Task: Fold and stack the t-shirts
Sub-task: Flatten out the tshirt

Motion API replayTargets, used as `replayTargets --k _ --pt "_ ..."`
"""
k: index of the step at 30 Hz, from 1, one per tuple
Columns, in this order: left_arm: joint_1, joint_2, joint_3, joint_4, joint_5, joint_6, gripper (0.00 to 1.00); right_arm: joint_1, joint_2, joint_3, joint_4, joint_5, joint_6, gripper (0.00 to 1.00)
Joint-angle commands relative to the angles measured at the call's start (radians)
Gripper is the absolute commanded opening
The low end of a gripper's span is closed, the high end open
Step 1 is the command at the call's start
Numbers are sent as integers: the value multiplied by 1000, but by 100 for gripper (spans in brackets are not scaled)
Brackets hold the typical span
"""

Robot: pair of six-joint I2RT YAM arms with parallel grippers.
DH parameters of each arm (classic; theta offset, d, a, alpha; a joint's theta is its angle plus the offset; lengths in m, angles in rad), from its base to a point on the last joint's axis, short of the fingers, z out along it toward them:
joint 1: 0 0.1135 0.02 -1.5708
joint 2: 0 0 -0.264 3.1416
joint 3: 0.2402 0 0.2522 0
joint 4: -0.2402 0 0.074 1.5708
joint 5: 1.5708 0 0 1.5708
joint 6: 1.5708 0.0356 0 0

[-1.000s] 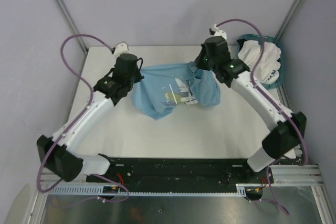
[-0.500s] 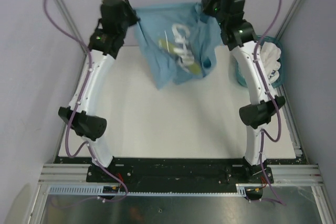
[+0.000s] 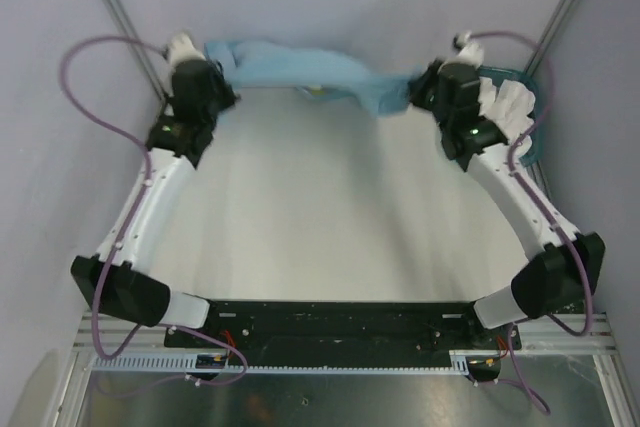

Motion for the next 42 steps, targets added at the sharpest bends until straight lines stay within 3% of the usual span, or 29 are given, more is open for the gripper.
replayTargets --k 1,2,4,7,9,11,14,24,33,42 --pt "12 -36 -447 -62 -15 -168 0 18 53 -274 -122 -68 95 0" --pt "12 -48 -532 -54 9 -185 0 29 68 -323 -134 -94 105 4" --pt "13 -69 -681 -37 50 -210 6 56 89 -409 -155 -128 116 22" --pt "13 -120 -815 -15 92 -216 38 81 62 -504 -173 -158 122 54" --pt "13 -161 -850 -14 98 -211 51 82 25 -529 -186 -162 120 64" --pt "14 -195 -866 -14 89 -213 63 76 -7 -535 -204 -139 116 68" --pt "25 -224 -891 -21 71 -248 68 44 -16 -537 -218 -113 117 69" --pt "115 -304 -995 -88 17 -399 59 10 41 -570 -214 -139 101 61" --pt "155 -371 -1074 -231 -91 -572 62 -7 54 -682 -145 -188 108 58" --pt "218 -409 -1129 -383 -173 -715 55 -19 109 -698 -79 -248 107 53"
